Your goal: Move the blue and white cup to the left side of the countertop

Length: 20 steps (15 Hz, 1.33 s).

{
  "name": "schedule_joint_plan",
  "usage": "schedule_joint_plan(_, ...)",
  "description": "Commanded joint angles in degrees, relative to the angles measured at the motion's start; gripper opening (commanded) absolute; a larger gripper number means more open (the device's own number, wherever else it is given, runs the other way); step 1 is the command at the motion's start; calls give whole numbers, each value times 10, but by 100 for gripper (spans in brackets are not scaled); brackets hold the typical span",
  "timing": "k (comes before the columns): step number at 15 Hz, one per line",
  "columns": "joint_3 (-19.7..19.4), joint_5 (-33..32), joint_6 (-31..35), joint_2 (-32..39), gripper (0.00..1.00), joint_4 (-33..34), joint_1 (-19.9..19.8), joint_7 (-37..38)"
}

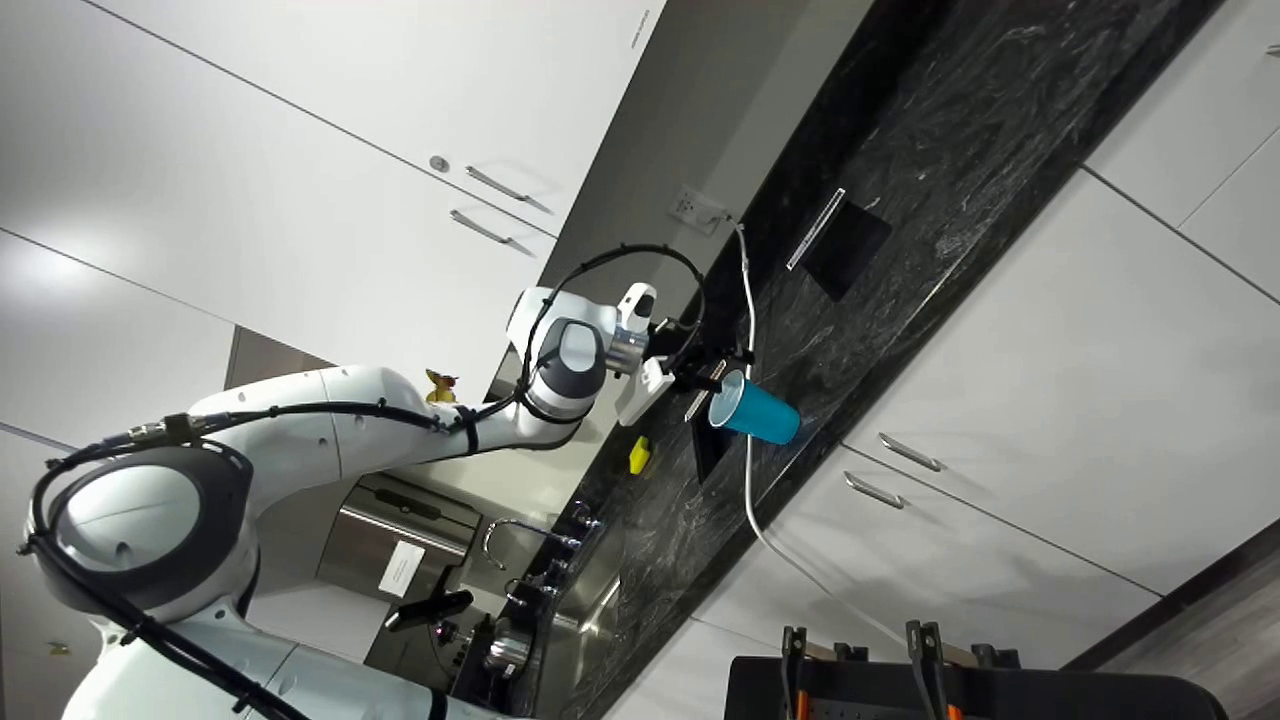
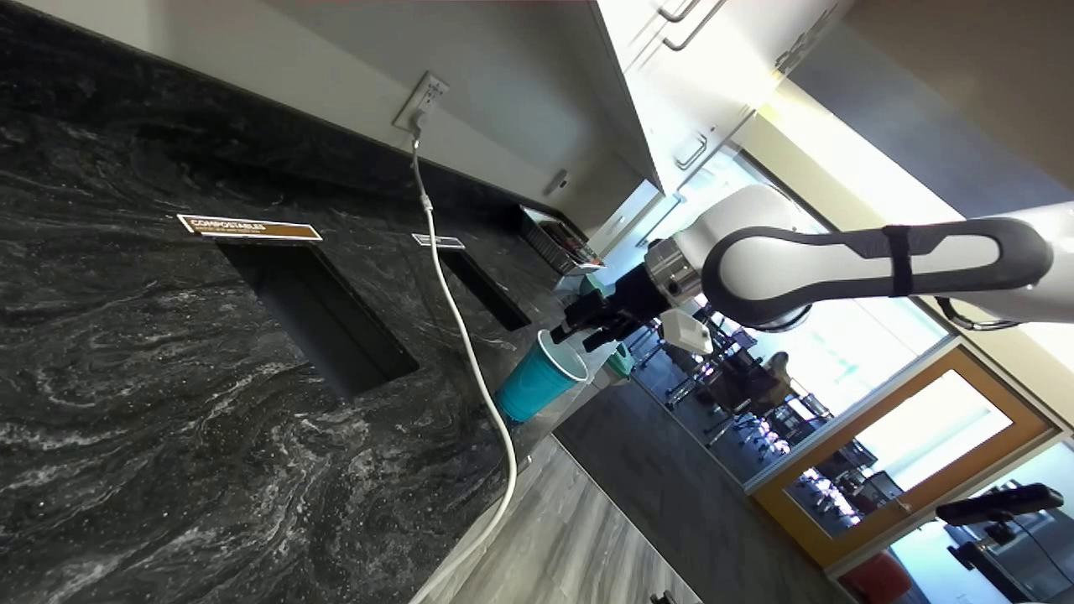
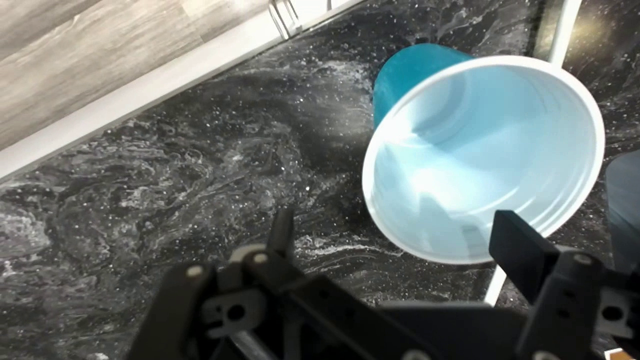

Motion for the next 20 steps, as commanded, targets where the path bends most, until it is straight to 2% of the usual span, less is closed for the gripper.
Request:
schedule_joint_plan(1, -3, -41, -13, 27, 100, 22, -2, 48)
schedule_joint_plan(2, -7, -59, -14, 31, 75, 22, -1, 64)
schedule_joint_plan(3, -11, -78, -17, 33, 74, 25, 0, 77)
schedule_joint_plan(10, -18, -112, -27, 39, 19, 31, 2, 101)
schedule_joint_plan(13, -18, -110, -28, 39, 0, 32, 1, 98)
schedule_joint_plan(16, -12, -94, -25, 28, 2, 32, 2, 78)
schedule_joint_plan(20, 19, -96, -31, -31, 1, 21, 19, 6)
